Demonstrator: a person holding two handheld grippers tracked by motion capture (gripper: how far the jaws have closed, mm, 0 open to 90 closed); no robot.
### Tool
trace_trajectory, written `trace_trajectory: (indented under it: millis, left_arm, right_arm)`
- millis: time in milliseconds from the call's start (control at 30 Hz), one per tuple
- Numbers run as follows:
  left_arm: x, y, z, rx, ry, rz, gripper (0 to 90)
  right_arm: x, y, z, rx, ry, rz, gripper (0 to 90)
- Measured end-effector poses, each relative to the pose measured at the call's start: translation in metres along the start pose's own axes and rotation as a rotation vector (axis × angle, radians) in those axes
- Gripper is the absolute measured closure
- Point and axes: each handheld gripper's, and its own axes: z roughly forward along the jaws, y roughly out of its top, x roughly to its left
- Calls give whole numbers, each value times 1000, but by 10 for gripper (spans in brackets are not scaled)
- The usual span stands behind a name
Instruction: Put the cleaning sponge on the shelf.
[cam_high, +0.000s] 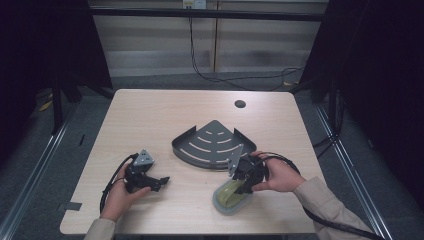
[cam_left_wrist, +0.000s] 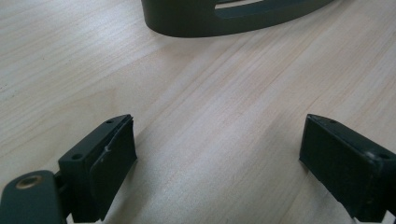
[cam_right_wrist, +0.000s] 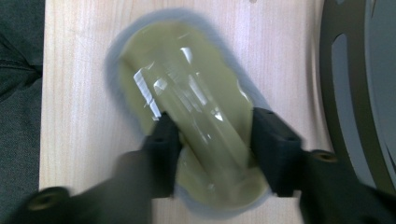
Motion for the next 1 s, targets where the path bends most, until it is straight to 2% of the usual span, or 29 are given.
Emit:
trace_trajectory:
  millis: [33, 67, 100, 200, 367, 533, 933, 1000]
  left_arm:
    - [0, 0, 0, -1, 0, 1, 101]
    - [0, 0, 0, -1, 0, 1, 101]
    - [0, 0, 0, 0, 0, 0, 101]
    - [0, 0, 0, -1, 0, 1, 101]
    - [0, 0, 0, -1, 0, 1, 101]
    - [0, 0, 0, -1, 0, 1, 101]
    - [0, 0, 0, -1, 0, 2, 101]
    - [0, 0, 0, 1, 0, 1, 101]
  right_arm:
    - [0, 1, 0, 8, 1, -5, 637]
    - [0, 1, 0, 8, 1, -5, 637]
    - [1, 3, -1, 22, 16, -1, 705]
    - [0, 3, -2, 39, 11, 13, 707]
    - [-3, -1, -12, 40, 37, 64, 708]
    - [-6, -3, -20, 48, 41, 108, 707]
    - [-14, -5, -41, 23, 19, 135, 707]
    - [-16, -5, -45, 20, 15, 153, 707]
